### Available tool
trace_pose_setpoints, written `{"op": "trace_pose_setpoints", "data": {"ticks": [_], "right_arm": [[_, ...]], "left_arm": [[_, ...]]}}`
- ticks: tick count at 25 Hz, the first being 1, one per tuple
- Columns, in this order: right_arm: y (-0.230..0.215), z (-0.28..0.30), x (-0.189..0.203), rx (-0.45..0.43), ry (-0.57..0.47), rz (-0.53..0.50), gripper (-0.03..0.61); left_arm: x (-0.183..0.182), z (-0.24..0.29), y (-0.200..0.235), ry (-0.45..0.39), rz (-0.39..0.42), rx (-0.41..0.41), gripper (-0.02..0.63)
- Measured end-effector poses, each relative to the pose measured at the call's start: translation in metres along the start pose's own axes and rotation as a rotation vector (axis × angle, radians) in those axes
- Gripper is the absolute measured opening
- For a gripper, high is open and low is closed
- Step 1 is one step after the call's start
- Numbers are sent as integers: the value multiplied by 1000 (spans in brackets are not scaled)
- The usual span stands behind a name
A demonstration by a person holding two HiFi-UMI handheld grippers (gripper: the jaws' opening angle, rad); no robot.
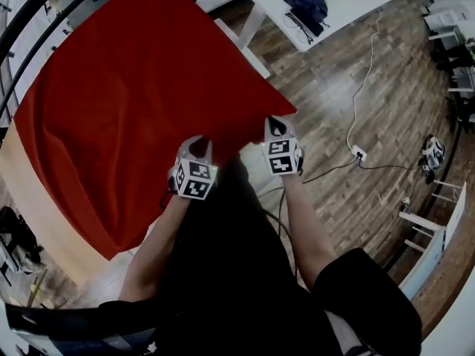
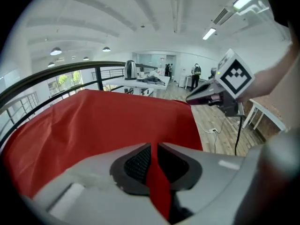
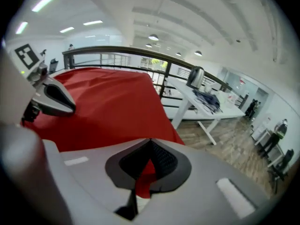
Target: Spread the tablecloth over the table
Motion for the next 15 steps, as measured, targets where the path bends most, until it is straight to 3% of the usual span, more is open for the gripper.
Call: {"op": "trace_pose_setpoints", "data": {"ticks": [4, 7, 10, 15], "right_arm": [[79, -5, -33, -184, -121, -52, 9], [124, 11, -51, -264, -150, -125, 9], [142, 25, -48, -294, -148, -243, 9], [117, 32, -48, -309, -125, -245, 9]], "left_arm": [[12, -44, 41, 10, -72, -153, 46], [33, -61, 86, 46, -151, -264, 23], [43, -55, 97, 48, -205, -269, 19], [28, -39, 84, 5, -242, -280, -6]]}}
Point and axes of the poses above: the fingertips, and each gripper's own axes: z forward along the fingers, y to its left, x out of its underside, the point moved 10 cm from there along -z, backward along the fingers, and after that the axes turned 13 degrees about x, right-handed, at the moved point
